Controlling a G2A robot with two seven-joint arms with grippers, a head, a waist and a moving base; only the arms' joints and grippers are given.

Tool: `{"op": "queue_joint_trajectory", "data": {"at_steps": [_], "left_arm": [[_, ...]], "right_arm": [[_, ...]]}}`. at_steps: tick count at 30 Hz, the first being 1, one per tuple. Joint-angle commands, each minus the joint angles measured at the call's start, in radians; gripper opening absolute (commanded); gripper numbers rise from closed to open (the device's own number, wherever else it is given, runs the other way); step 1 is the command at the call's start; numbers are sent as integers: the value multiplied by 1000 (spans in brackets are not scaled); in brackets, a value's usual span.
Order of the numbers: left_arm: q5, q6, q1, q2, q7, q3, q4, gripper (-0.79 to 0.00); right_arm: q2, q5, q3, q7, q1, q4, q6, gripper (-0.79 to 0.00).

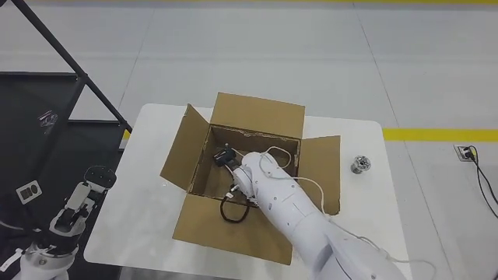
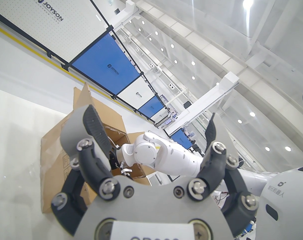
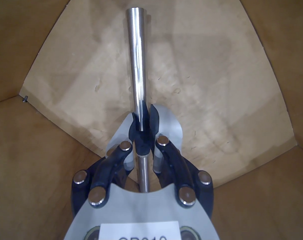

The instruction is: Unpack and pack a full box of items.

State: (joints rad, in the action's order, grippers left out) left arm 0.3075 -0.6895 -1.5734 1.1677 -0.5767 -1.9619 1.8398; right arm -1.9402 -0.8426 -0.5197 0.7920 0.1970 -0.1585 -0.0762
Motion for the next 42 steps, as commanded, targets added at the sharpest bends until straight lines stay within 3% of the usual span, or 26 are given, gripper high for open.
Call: {"op": "queue_joint_trajectory", "data": {"at_steps": [1,7,15,26,34,42], "left_arm": [[0,0,0,0,0,0,0,0],[0,0,0,0,0,0,0,0],[0,0,0,0,0,0,0,0],[0,0,0,0,0,0,0,0],[0,0,0,0,0,0,0,0],[0,0,0,0,0,0,0,0]], "right_arm": [[1,2,-4,-2,-2,3,0,-785],[10,26,-27,-24,-31,6,-23,-785],[37,74,-67,12,-90,16,-169,-785],[76,75,-88,8,-110,13,-252,-785],[103,61,-97,5,-107,-41,-359,-785],[148,24,-112,-26,-85,-152,-382,-785]]}}
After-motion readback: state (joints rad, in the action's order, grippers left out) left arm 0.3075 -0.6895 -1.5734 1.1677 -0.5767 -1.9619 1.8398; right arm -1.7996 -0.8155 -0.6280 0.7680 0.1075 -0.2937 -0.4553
